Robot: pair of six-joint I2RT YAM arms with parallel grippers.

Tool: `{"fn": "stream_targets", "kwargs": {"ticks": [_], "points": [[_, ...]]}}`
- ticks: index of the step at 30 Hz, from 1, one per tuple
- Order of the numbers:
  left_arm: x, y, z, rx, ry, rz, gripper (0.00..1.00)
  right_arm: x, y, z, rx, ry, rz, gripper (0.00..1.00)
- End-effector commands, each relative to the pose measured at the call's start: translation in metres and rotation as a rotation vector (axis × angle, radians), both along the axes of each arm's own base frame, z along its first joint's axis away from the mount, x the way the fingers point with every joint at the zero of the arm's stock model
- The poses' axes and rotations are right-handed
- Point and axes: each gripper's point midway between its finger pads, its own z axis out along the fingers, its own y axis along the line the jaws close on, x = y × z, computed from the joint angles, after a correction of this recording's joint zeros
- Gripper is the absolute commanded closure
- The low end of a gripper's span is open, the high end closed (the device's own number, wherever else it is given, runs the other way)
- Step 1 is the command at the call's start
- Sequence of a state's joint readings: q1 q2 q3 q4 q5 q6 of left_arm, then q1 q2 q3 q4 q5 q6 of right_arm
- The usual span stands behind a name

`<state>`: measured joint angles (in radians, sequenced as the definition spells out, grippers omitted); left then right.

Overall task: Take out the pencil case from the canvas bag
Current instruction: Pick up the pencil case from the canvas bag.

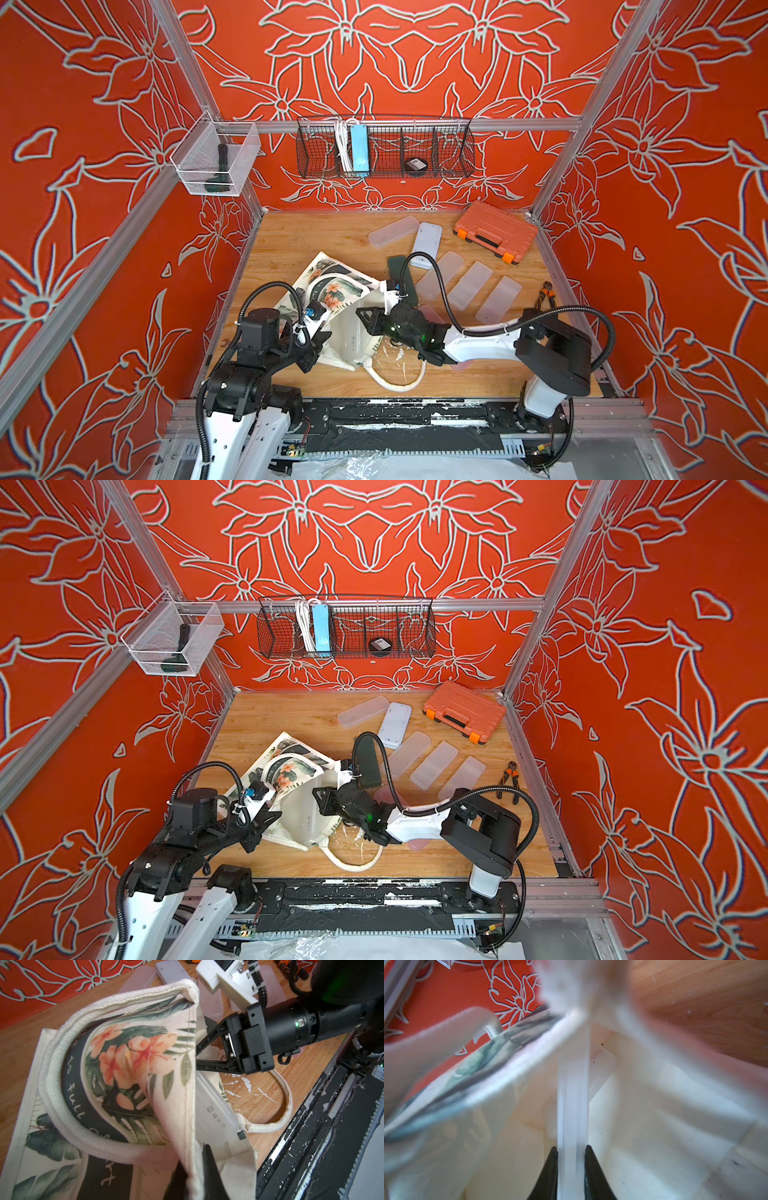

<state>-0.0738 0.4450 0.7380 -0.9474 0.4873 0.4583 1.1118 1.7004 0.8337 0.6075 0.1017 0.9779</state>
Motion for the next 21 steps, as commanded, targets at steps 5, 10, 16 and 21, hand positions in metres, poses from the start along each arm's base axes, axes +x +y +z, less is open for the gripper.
{"fn": "stream_targets", "kwargs": {"ticks": [5, 10, 16, 21], "points": [[0.012, 0.003, 0.010, -0.006, -0.036, 0.041, 1.00, -0.002, -0.030, -0.001, -0.276, -0.045, -0.005, 0.93], [0.010, 0.005, 0.011, 0.010, -0.027, 0.044, 1.00, -0.006, -0.043, 0.003, -0.390, -0.035, 0.012, 0.92], [0.019, 0.011, 0.013, 0.008, -0.013, 0.097, 1.00, -0.006, -0.055, 0.012, -0.431, -0.062, 0.004, 0.91], [0.019, 0.008, 0.016, -0.007, -0.016, 0.093, 1.00, -0.009, -0.056, 0.010, -0.491, -0.050, 0.036, 0.91]]}}
